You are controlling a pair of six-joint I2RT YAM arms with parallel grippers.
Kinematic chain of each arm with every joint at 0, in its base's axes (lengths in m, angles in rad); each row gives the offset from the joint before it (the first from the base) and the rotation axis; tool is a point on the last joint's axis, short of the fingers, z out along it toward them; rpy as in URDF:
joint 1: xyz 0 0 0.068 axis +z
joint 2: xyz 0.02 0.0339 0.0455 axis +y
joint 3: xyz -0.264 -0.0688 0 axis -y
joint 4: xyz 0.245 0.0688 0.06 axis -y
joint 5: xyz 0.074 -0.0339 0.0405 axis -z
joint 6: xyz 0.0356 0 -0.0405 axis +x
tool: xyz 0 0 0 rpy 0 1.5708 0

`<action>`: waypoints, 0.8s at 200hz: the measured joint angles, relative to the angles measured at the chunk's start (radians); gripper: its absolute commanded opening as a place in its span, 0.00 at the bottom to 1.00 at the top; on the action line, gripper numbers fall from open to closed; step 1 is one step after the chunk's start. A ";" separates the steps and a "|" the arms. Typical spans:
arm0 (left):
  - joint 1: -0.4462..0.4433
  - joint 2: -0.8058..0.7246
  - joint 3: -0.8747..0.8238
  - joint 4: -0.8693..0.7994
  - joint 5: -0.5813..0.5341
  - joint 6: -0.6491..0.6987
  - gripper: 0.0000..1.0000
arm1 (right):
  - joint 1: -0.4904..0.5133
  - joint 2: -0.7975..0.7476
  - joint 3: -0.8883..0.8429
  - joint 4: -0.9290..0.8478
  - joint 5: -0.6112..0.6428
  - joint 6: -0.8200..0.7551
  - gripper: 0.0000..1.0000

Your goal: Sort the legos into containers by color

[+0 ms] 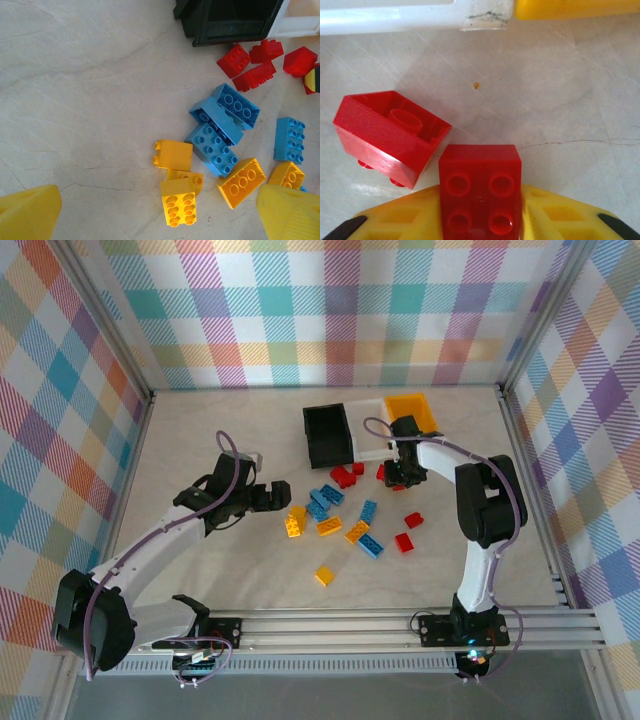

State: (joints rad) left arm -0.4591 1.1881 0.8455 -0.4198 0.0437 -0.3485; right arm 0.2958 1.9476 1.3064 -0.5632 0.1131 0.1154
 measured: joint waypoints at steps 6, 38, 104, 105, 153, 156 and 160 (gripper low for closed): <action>0.001 0.000 0.000 0.000 0.000 0.000 1.00 | 0.000 0.000 0.000 0.000 0.000 0.000 0.37; 0.003 0.000 0.000 0.000 0.002 0.000 1.00 | 0.000 -0.039 -0.039 0.003 -0.001 0.011 0.33; 0.003 0.000 0.000 0.000 0.024 0.000 1.00 | 0.000 -0.236 -0.118 -0.012 -0.008 0.054 0.32; 0.003 0.000 0.000 0.000 0.024 0.000 1.00 | 0.000 -0.239 -0.119 -0.013 -0.008 0.055 0.32; -0.002 0.033 0.006 0.006 0.069 0.000 1.00 | -0.028 -0.303 0.022 -0.078 -0.009 0.079 0.32; -0.004 0.038 0.007 0.006 0.072 0.000 1.00 | -0.032 -0.294 0.042 -0.079 -0.008 0.079 0.32; -0.006 0.044 0.009 0.006 0.074 0.000 1.00 | -0.039 -0.281 0.069 -0.084 -0.008 0.079 0.32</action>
State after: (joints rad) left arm -0.4648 1.2324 0.8547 -0.4137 0.1181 -0.3481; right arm 0.2565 1.6665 1.3758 -0.6472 0.1055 0.1944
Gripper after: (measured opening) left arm 0.999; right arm 0.320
